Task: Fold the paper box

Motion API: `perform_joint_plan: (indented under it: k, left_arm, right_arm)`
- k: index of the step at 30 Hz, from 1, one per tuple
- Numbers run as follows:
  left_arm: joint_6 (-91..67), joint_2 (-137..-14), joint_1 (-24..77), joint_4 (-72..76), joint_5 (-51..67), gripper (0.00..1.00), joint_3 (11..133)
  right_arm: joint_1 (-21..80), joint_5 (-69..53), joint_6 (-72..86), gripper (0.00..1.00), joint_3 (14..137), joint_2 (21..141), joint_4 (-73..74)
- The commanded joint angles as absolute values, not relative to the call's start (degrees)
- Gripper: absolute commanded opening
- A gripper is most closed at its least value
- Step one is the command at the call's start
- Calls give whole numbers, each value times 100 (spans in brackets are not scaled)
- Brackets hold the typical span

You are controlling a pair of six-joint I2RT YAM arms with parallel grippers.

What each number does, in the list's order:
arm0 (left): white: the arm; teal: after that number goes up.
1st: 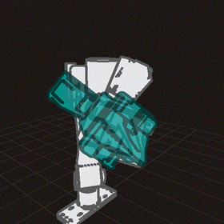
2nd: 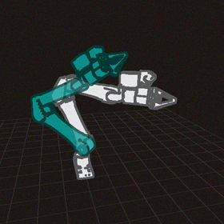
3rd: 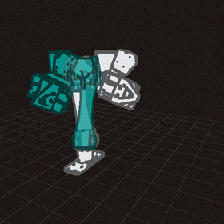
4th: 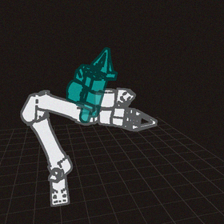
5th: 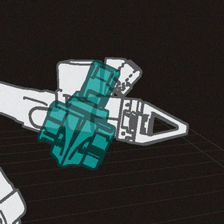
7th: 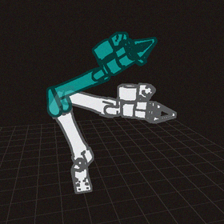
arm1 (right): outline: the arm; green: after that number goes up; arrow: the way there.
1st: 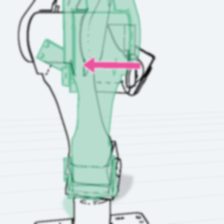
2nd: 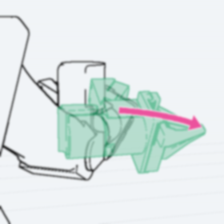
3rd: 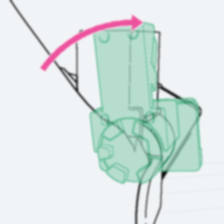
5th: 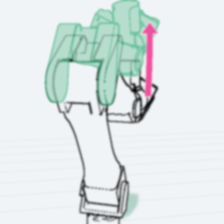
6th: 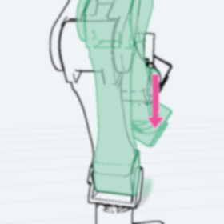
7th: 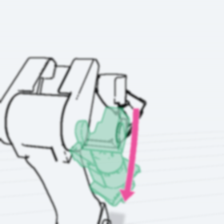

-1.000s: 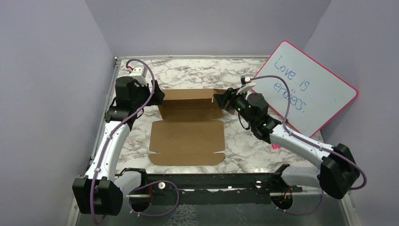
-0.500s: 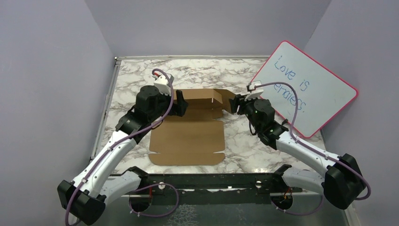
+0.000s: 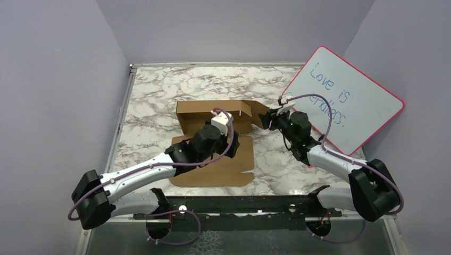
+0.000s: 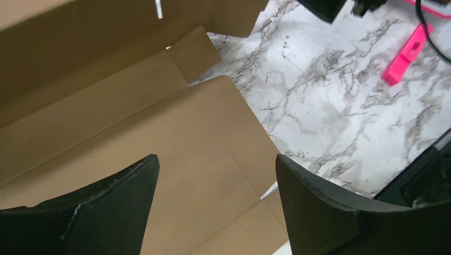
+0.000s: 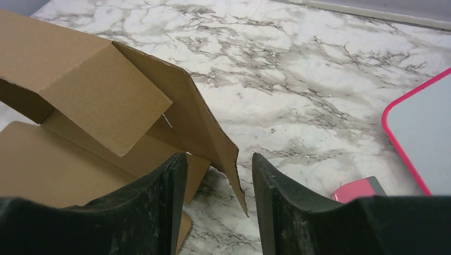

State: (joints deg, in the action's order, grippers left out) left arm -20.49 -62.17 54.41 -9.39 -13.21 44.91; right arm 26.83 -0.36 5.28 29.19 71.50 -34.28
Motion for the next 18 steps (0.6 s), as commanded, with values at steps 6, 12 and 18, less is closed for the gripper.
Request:
perform_joint_plan:
  k: [6,12,18]
  left_arm:
    - [-1373,-7364,5823,1862,-2077,81,3837]
    - [-768,-8576,5824,2483,-2123,82,4144]
    - [-424,-9526,5819,3311,-2439,81,4283]
  right_arm:
    - [2598,-877,-31,35,3021,7253,-3805]
    - [2595,-1027,-374,16,3046,7175,-3617]
    - [2596,-1286,-576,9,3032,7180,-3620]
